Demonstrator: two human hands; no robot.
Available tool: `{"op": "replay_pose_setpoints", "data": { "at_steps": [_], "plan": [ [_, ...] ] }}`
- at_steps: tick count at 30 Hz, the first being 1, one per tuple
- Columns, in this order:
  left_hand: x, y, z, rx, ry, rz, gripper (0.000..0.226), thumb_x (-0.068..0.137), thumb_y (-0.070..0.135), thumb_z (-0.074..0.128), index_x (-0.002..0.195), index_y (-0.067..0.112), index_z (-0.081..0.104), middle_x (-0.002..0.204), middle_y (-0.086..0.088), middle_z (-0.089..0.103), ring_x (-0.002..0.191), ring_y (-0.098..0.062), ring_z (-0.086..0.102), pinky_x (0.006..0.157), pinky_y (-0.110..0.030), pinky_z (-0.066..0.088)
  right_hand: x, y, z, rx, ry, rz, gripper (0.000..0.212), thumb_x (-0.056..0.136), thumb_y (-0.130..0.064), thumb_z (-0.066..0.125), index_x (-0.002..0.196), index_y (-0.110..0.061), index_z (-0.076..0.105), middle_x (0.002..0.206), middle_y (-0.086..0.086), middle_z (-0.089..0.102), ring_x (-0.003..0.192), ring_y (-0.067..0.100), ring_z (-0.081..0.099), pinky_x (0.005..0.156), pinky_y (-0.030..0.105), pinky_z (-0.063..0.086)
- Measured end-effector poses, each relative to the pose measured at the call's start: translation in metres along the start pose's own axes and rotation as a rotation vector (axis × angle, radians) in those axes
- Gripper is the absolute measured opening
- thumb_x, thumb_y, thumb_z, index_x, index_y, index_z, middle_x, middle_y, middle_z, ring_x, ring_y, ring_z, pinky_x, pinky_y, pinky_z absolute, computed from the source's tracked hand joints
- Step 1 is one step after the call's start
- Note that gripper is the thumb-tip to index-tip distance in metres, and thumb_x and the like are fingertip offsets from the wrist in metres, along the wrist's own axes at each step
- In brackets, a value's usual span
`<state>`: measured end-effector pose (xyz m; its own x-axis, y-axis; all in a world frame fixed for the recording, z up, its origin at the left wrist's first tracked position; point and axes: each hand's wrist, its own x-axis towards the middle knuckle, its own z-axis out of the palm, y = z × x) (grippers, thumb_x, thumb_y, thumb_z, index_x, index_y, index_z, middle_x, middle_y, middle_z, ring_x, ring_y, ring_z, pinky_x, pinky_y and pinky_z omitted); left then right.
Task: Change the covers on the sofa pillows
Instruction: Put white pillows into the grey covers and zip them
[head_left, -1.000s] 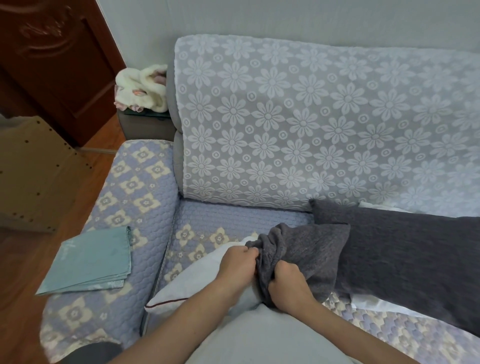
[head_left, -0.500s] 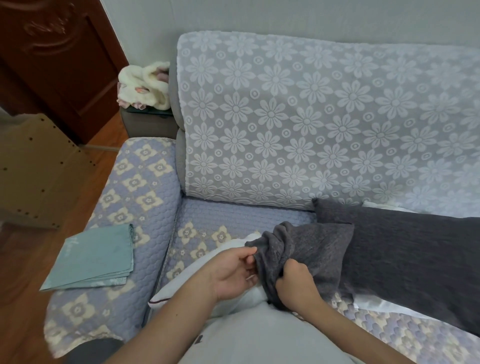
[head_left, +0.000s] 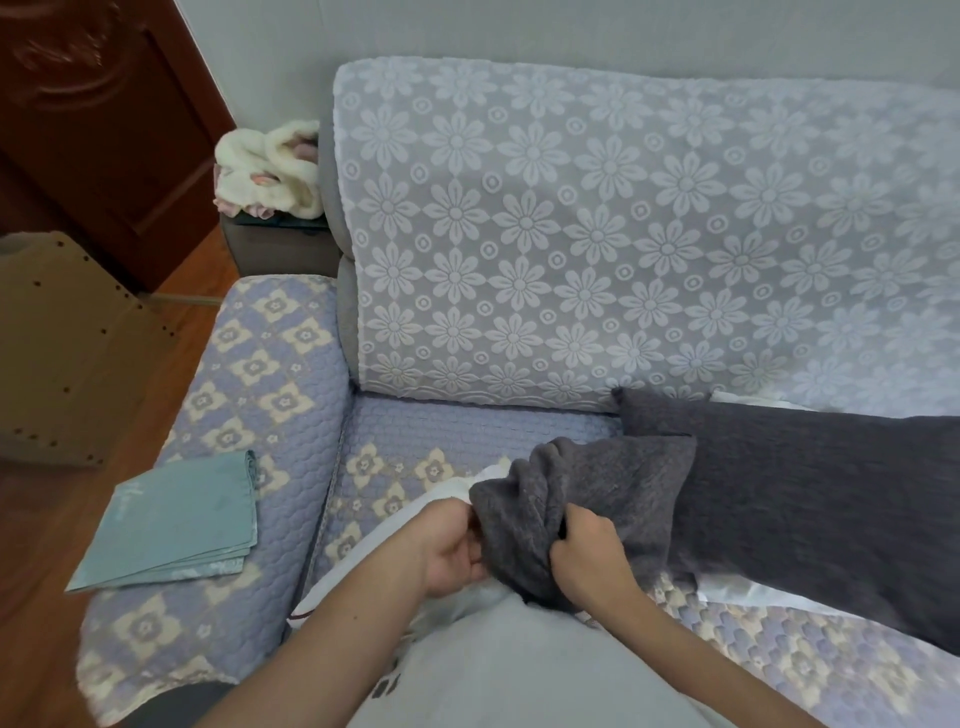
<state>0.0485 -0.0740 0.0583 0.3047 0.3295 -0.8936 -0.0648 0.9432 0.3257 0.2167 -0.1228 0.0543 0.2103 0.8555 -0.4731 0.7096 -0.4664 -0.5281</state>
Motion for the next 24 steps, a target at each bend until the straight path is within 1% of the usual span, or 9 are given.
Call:
{"op": "replay_pose_setpoints", "data": {
  "at_steps": [3, 6, 8, 11, 14, 16, 19, 22, 24],
  "plan": [
    [-0.006, 0.0, 0.008, 0.137, -0.091, -0.038, 0.028, 0.103, 0.026, 0.048, 0.11, 0.015, 0.072, 0.113, -0.008, 0.075, 0.105, -0.025, 0.071, 0.098, -0.041, 0.055, 0.01, 0.008, -0.009, 0.085, 0.059, 0.128, 0.02, 0.081, 0.001, 0.043, 0.066, -0.012, 0.048, 0.072, 0.005, 0.058, 0.071, 0.026, 0.053, 0.063, 0.031, 0.039],
    [-0.012, 0.006, 0.013, 0.09, -0.153, -0.071, 0.035, 0.1, 0.04, 0.056, 0.107, 0.013, 0.077, 0.12, -0.011, 0.073, 0.111, -0.028, 0.069, 0.103, -0.044, 0.052, 0.015, 0.013, -0.015, 0.101, 0.079, 0.138, 0.023, 0.084, -0.001, 0.043, 0.067, -0.015, 0.05, 0.072, 0.002, 0.059, 0.075, 0.027, 0.054, 0.066, 0.031, 0.04],
    [-0.013, 0.011, 0.012, 0.045, -0.161, -0.096, 0.044, 0.096, 0.046, 0.057, 0.094, 0.01, 0.082, 0.116, -0.014, 0.074, 0.104, -0.029, 0.072, 0.101, -0.044, 0.051, 0.015, 0.013, -0.015, 0.078, 0.068, 0.108, 0.021, 0.084, 0.0, 0.042, 0.07, -0.014, 0.05, 0.074, 0.004, 0.059, 0.07, 0.024, 0.055, 0.06, 0.031, 0.04],
    [-0.013, 0.02, 0.005, 0.026, -0.108, -0.107, 0.037, 0.094, 0.03, 0.057, 0.083, 0.004, 0.081, 0.103, -0.016, 0.076, 0.087, -0.03, 0.075, 0.089, -0.046, 0.054, 0.013, 0.014, -0.016, 0.008, 0.073, 0.036, 0.02, 0.082, 0.003, 0.041, 0.07, -0.013, 0.046, 0.074, 0.005, 0.057, 0.066, 0.02, 0.053, 0.054, 0.029, 0.038],
    [-0.008, 0.027, -0.004, -0.047, 0.032, -0.102, 0.023, 0.087, 0.024, 0.056, 0.086, 0.01, 0.074, 0.091, -0.009, 0.075, 0.084, -0.027, 0.07, 0.081, -0.04, 0.054, 0.013, 0.021, -0.024, 0.009, 0.132, 0.014, 0.019, 0.083, 0.0, 0.045, 0.073, -0.016, 0.05, 0.077, 0.004, 0.06, 0.073, 0.025, 0.057, 0.062, 0.03, 0.04],
    [-0.006, 0.029, -0.006, -0.079, 0.066, -0.093, 0.027, 0.092, 0.025, 0.05, 0.086, 0.013, 0.072, 0.088, -0.007, 0.074, 0.084, -0.026, 0.068, 0.079, -0.037, 0.053, 0.02, 0.028, -0.036, 0.046, 0.22, 0.064, 0.016, 0.088, -0.004, 0.051, 0.078, -0.016, 0.055, 0.084, 0.009, 0.066, 0.085, 0.033, 0.061, 0.068, 0.031, 0.039],
    [-0.006, 0.028, -0.001, -0.081, 0.055, -0.09, 0.026, 0.093, 0.026, 0.048, 0.086, 0.016, 0.071, 0.086, -0.005, 0.073, 0.081, -0.022, 0.068, 0.076, -0.034, 0.054, 0.042, 0.041, -0.062, 0.103, 0.351, 0.203, 0.015, 0.088, -0.005, 0.053, 0.089, -0.01, 0.066, 0.097, 0.019, 0.07, 0.098, 0.038, 0.063, 0.073, 0.034, 0.041],
    [-0.011, 0.028, 0.008, -0.053, 0.012, -0.062, 0.024, 0.093, 0.025, 0.05, 0.087, 0.016, 0.072, 0.088, -0.005, 0.074, 0.082, -0.021, 0.069, 0.079, -0.035, 0.053, 0.062, 0.047, -0.089, 0.137, 0.418, 0.266, 0.018, 0.084, -0.002, 0.051, 0.088, -0.009, 0.067, 0.098, 0.021, 0.07, 0.1, 0.041, 0.062, 0.075, 0.036, 0.043],
    [-0.02, 0.033, 0.015, -0.033, -0.001, -0.014, 0.023, 0.094, 0.023, 0.052, 0.084, 0.014, 0.071, 0.083, -0.006, 0.073, 0.077, -0.021, 0.069, 0.072, -0.033, 0.055, 0.074, 0.044, -0.11, 0.153, 0.492, 0.275, 0.022, 0.085, -0.003, 0.052, 0.095, -0.009, 0.07, 0.104, 0.022, 0.07, 0.104, 0.041, 0.061, 0.08, 0.037, 0.045]
  ]
}}
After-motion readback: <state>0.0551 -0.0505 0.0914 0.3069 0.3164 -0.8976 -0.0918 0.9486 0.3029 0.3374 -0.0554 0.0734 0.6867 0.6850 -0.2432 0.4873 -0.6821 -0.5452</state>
